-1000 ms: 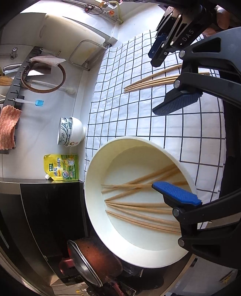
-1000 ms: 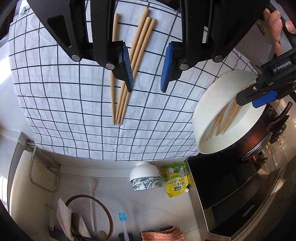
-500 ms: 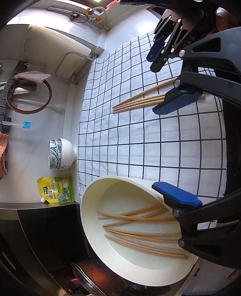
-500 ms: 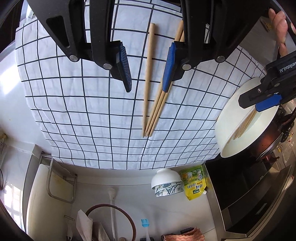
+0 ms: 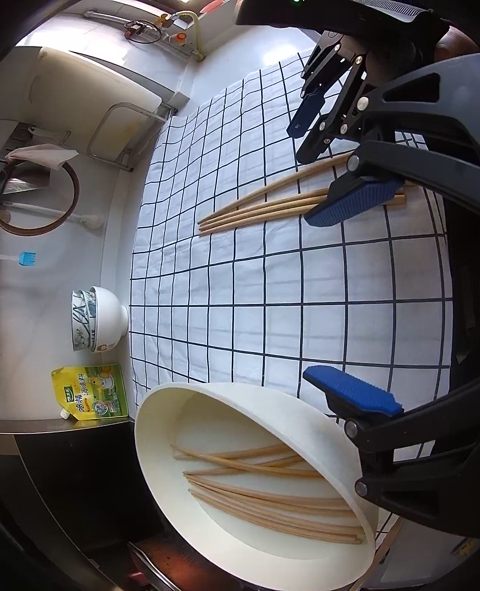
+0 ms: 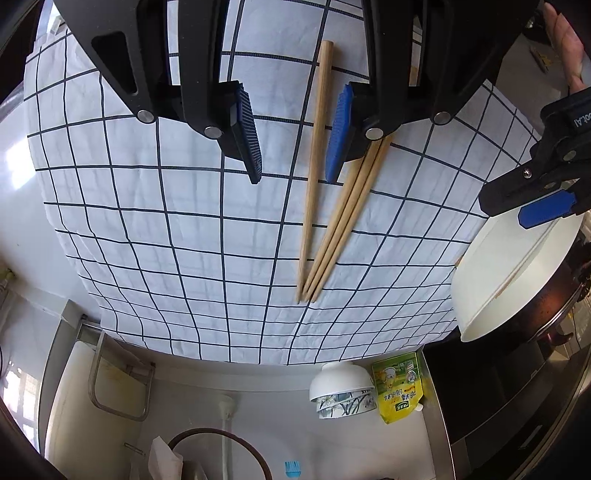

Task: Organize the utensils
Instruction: 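Close the right tool on a chopstick while the left tool grasps another chopstick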

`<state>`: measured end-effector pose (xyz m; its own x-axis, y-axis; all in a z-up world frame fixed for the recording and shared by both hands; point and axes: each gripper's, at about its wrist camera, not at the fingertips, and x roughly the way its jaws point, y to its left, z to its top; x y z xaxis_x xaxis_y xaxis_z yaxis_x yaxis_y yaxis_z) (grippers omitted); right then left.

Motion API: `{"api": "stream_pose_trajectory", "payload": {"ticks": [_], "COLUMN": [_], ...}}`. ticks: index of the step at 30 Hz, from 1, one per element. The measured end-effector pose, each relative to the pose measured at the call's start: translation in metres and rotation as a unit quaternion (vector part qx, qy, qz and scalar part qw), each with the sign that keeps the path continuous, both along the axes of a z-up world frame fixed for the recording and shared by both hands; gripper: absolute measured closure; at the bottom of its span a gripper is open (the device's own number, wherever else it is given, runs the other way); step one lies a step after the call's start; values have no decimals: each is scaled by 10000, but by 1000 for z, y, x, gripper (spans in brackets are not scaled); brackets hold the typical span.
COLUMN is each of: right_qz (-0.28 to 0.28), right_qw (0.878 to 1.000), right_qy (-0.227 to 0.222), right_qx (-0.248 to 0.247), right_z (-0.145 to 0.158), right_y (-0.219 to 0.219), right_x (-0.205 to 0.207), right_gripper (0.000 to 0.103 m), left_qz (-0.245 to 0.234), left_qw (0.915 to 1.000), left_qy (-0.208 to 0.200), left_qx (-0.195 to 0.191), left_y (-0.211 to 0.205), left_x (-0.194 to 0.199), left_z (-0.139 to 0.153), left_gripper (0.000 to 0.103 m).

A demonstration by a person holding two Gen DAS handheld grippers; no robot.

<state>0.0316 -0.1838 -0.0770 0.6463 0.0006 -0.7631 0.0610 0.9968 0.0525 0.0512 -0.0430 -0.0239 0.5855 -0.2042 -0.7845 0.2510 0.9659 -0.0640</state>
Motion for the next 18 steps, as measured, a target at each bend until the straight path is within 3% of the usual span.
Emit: {"api": "stream_pose_trajectory", "payload": {"ticks": [18], "right_qz": [105], "right_qw": [9992], "right_qy": [144], "right_qx": [-366], "right_z": [-14], "right_y": [11], "right_x": [16], "right_gripper": [70], "left_qz": [-39], "left_qw": [9997], "left_qy": [253], "left_qx": [16], "left_y": [-9], "left_x": [11], "left_z": [-16], "left_gripper": [26]}}
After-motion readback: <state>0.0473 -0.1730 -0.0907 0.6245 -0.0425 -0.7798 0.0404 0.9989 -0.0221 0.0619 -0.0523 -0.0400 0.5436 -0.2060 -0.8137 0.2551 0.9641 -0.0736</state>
